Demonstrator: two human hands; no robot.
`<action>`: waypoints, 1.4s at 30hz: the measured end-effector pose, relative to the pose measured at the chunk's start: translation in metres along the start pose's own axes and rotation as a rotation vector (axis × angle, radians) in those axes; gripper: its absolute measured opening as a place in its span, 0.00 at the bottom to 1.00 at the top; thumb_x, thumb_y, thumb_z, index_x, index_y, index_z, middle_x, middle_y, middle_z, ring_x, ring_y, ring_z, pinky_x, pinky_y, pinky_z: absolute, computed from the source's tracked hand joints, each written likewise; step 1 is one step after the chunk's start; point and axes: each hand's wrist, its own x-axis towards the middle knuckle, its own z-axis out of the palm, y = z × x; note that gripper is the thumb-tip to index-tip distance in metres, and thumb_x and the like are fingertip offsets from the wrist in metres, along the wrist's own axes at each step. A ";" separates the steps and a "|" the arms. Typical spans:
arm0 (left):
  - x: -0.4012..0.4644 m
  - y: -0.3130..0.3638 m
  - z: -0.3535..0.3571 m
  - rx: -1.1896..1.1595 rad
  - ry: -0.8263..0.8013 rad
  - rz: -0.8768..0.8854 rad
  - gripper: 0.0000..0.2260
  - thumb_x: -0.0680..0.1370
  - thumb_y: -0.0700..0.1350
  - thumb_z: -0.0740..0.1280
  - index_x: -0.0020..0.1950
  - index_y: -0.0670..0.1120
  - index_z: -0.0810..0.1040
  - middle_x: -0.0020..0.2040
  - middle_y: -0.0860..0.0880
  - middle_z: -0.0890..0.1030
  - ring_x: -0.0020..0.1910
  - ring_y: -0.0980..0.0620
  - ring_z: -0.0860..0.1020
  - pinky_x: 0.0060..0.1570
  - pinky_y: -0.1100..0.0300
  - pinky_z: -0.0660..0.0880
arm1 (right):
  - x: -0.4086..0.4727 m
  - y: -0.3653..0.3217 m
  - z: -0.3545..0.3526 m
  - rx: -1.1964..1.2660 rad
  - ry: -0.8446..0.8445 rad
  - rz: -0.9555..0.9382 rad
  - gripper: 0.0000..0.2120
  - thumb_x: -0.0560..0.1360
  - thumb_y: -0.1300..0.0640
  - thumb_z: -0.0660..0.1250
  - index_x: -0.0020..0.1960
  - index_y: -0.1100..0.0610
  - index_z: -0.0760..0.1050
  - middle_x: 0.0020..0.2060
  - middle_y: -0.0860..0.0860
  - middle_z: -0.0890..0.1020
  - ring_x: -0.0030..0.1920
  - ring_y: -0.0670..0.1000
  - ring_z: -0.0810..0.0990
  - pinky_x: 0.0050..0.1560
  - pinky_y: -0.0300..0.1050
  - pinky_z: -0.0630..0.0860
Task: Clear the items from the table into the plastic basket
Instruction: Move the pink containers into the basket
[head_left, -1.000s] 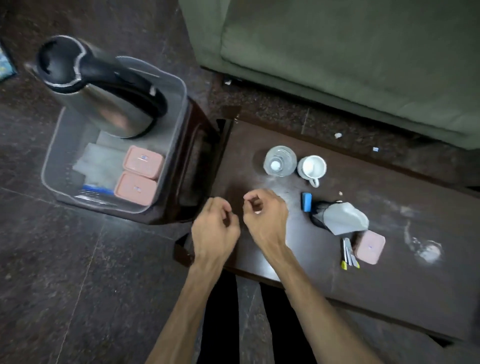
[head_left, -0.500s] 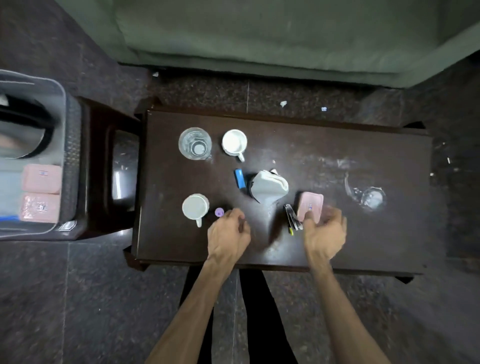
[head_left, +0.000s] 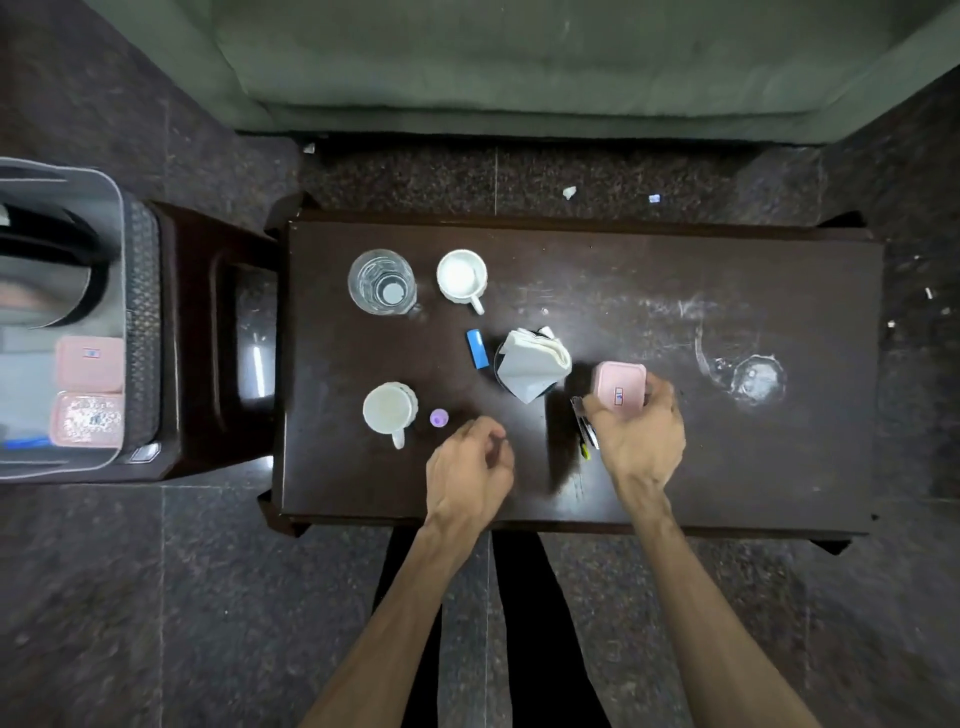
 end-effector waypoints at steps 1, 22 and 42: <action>-0.001 -0.001 -0.003 -0.023 0.012 0.002 0.03 0.76 0.48 0.70 0.49 0.54 0.79 0.38 0.58 0.76 0.36 0.55 0.74 0.44 0.57 0.76 | -0.010 -0.004 -0.002 0.016 -0.006 -0.010 0.35 0.63 0.42 0.77 0.66 0.53 0.75 0.57 0.55 0.83 0.60 0.60 0.80 0.60 0.55 0.77; 0.006 -0.148 -0.242 -0.972 0.744 -0.215 0.11 0.79 0.50 0.69 0.60 0.50 0.80 0.51 0.48 0.84 0.47 0.48 0.81 0.48 0.41 0.80 | -0.252 -0.262 0.135 0.134 -0.510 -0.846 0.33 0.65 0.40 0.75 0.68 0.46 0.73 0.56 0.43 0.83 0.58 0.51 0.82 0.57 0.51 0.79; 0.061 -0.353 -0.344 -0.228 0.480 -0.464 0.13 0.79 0.41 0.66 0.62 0.43 0.83 0.58 0.40 0.86 0.56 0.40 0.84 0.57 0.50 0.78 | -0.349 -0.330 0.313 -0.438 -0.642 -1.061 0.19 0.77 0.52 0.70 0.64 0.59 0.74 0.54 0.58 0.84 0.56 0.62 0.83 0.50 0.51 0.77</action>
